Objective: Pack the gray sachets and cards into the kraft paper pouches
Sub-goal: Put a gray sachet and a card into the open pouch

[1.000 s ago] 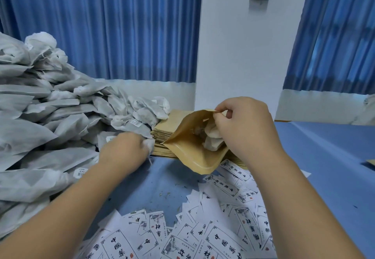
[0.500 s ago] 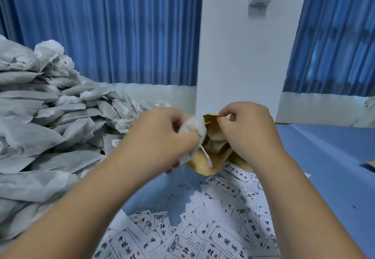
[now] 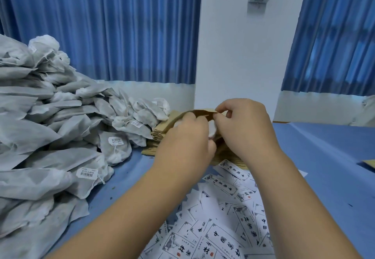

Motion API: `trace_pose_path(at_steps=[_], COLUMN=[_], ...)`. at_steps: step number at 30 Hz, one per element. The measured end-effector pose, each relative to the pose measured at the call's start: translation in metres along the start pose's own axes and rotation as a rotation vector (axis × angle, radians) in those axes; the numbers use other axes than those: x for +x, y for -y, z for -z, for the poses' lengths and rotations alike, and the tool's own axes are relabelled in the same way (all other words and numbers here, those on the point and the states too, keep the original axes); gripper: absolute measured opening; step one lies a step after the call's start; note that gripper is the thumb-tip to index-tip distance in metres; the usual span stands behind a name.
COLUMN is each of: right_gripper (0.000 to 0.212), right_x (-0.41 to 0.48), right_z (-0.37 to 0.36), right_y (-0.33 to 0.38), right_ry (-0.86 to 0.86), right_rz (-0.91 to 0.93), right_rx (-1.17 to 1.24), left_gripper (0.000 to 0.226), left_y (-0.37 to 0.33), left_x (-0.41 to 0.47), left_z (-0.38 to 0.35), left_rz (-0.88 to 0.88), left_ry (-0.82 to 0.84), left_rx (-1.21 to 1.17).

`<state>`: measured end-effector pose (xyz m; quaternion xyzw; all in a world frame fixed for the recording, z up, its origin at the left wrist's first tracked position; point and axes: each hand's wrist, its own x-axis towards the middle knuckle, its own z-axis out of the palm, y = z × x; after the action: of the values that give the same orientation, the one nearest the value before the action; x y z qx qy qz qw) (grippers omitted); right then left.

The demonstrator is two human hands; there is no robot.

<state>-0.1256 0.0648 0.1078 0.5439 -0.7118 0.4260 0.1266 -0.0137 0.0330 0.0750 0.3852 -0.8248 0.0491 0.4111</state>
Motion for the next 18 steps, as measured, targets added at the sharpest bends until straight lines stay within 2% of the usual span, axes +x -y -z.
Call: trace_pose_path(at_steps=[3,5,6,9,11,14,16,18], right_gripper=[0.017,0.017,0.017,0.017,0.017,0.015,0.015,0.016], right_x=[-0.002,-0.002,-0.001,0.000,0.001,0.002,0.003,0.004], right_z=[-0.003,-0.004,-0.005,-0.006,-0.006,-0.003,-0.001,0.000], right_y=[0.004,0.005,0.004,0.000,-0.004,-0.008,-0.009,-0.011], right_ry=[0.013,0.022,0.023,0.028,0.026,0.009,-0.021,-0.056], right_rz=[0.032,0.054,0.064,0.080,0.082,0.067,0.054,0.043], right_rx=[0.003,-0.003,-0.008,-0.020,-0.027,-0.022,-0.016,-0.017], left_gripper=[0.006,0.010,0.003,0.030,0.034,0.030,0.024,0.013], left_y=[-0.003,-0.003,-0.002,-0.001,0.002,0.010,0.014,0.017], left_x=[0.006,0.013,0.018,0.029,0.032,0.027,0.023,0.022], left_z=[-0.022,-0.030,-0.031,-0.033,-0.032,-0.025,-0.016,-0.004], left_rz=[0.043,0.104,0.112,0.048,0.083,0.137,0.087,0.005], left_ry=[0.106,0.167,0.182,0.291,0.372,0.464,0.554,0.493], left_rx=[-0.008,-0.073,-0.102,-0.117,-0.263,-0.482,-0.472,-0.371])
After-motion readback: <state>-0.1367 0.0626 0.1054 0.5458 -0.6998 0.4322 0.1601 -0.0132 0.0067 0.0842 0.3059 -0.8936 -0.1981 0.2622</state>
